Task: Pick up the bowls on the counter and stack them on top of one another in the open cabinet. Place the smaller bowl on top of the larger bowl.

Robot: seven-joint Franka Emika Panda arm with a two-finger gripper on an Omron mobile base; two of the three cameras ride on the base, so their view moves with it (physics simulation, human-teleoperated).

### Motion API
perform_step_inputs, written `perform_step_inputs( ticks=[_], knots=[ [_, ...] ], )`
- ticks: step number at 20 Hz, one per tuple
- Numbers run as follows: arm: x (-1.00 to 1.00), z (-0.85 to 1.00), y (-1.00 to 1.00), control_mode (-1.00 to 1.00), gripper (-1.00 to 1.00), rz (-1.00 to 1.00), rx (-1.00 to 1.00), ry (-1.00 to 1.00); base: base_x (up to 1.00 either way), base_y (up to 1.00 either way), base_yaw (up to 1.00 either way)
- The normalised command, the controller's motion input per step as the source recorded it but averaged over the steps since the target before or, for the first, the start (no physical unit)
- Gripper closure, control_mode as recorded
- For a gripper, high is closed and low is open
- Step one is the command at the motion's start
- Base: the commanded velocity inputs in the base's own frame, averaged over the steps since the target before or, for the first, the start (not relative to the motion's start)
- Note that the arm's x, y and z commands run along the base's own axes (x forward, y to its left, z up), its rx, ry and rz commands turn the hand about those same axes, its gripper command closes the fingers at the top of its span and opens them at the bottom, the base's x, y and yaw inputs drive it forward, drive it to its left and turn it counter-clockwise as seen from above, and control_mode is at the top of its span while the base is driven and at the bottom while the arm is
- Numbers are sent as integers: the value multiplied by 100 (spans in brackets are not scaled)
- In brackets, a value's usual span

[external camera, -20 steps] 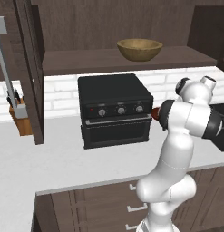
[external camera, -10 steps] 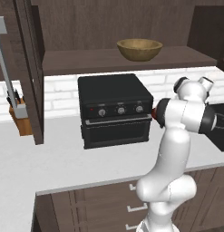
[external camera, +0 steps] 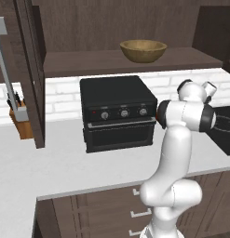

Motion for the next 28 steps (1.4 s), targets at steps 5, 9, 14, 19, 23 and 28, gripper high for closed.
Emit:
perform_step_inputs(
  ticks=[5, 9, 14, 19, 23, 28],
  knots=[
    [1, -41, 3, -100, -100, 0, 4, 0, 0, 0, 0],
    [16, -21, 17, -100, -100, 0, 0, 0, 0, 0, 0],
    [27, -3, 14, -100, -100, 0, 0, -3, 0, 0, 0],
    [13, -3, 1, -100, -100, 0, 0, -2, 0, 0, 0],
    [11, -16, 0, -100, -100, 0, 0, -2, 0, 0, 0],
    [22, -15, 0, -100, -100, 0, 0, -3, 0, 0, 0]
  ],
)
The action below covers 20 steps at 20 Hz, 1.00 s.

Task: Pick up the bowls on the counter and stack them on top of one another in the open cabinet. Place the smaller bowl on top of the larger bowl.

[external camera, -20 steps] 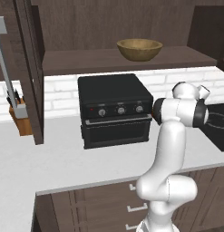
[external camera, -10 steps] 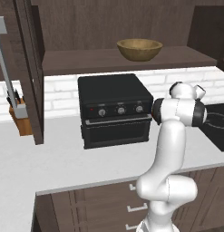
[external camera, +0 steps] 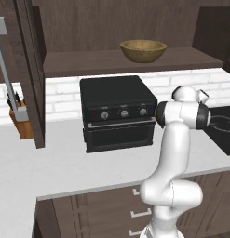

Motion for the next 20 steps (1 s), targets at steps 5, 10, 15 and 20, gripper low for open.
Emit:
perform_step_inputs(
  ticks=[5, 10, 15, 20],
  knots=[
    [31, -9, 0, -100, -100, 0, 0, -1, 0, 0, 0],
    [26, -8, 0, -100, -100, 0, 0, 0, 0, 0, 0],
    [16, -17, 0, -100, -100, 0, 0, -1, 0, 0, 0],
    [0, -19, 0, -100, -100, 0, 0, 0, 0, 0, 0]
  ],
)
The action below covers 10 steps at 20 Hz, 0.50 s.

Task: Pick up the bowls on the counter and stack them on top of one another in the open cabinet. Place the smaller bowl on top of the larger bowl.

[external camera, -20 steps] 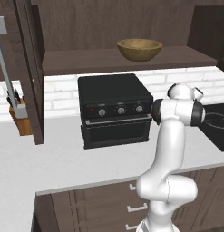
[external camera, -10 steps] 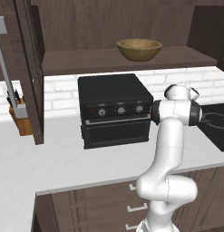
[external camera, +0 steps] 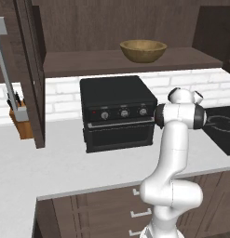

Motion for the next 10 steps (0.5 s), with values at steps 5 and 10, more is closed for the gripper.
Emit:
perform_step_inputs(
  ticks=[5, 10],
  knots=[
    [0, -5, 0, -100, 100, 0, 0, 0, 0, 0, 0],
    [0, 0, 0, -100, 100, 0, 0, 0, 0, 0, 0]
  ],
)
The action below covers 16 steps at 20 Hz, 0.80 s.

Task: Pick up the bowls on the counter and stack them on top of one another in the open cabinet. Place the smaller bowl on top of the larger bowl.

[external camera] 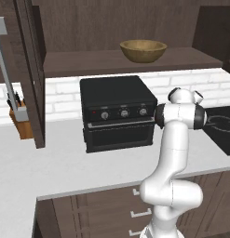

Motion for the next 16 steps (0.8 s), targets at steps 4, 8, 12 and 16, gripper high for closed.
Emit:
perform_step_inputs(
  ticks=[4, 8, 12, 16],
  knots=[
    [0, 0, 0, -100, 100, 0, 0, 0, 0, 0, 0],
    [0, 0, 0, -100, 100, 0, 0, 0, 0, 0, 0],
    [-50, 5, 0, -100, 100, 0, 0, -2, 0, 0, 0],
    [-100, 35, 3, -100, 100, 0, 0, -9, 0, 0, 0]
  ],
)
